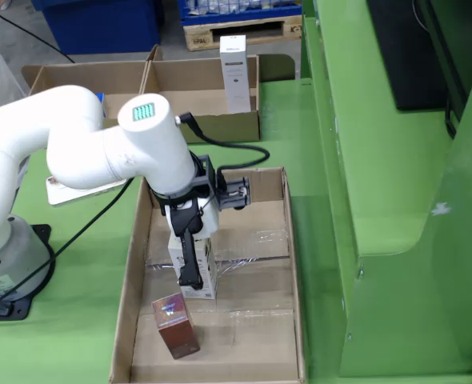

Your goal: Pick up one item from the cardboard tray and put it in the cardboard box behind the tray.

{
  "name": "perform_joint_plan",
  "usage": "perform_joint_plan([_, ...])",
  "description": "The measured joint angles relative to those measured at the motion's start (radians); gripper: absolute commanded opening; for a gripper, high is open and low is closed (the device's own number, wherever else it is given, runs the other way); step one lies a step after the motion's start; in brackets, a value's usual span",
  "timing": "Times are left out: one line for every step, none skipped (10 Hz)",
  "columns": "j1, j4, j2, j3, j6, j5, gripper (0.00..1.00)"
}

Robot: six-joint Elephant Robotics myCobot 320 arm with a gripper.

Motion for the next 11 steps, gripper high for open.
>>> perform_joint_plan([0.0,-0.009,-0.011,0.003,0.0,0.005,1.0])
perform_joint_plan([0.002,-0.009,-0.011,0.005,0.0,0.009,1.0])
perform_joint_plan([0.002,-0.009,-0.011,0.005,0.0,0.003,1.0])
perform_joint_plan([0.002,-0.009,-0.011,0.005,-0.002,0.003,1.0])
perform_joint_plan([0.002,-0.009,-0.011,0.005,-0.002,0.003,1.0])
perform_joint_plan([0.002,-0.009,-0.011,0.005,-0.002,0.005,0.9])
perform_joint_plan([0.002,-0.009,-0.011,0.005,-0.002,0.005,0.8])
perform_joint_plan([0.002,-0.009,-0.011,0.005,-0.002,0.005,0.7])
perform_joint_plan([0.002,-0.009,-0.011,0.005,-0.002,0.005,0.6])
perform_joint_plan([0.002,-0.009,-0.011,0.005,-0.002,0.005,0.5])
perform_joint_plan([0.002,-0.009,-0.011,0.005,-0.002,0.005,0.4])
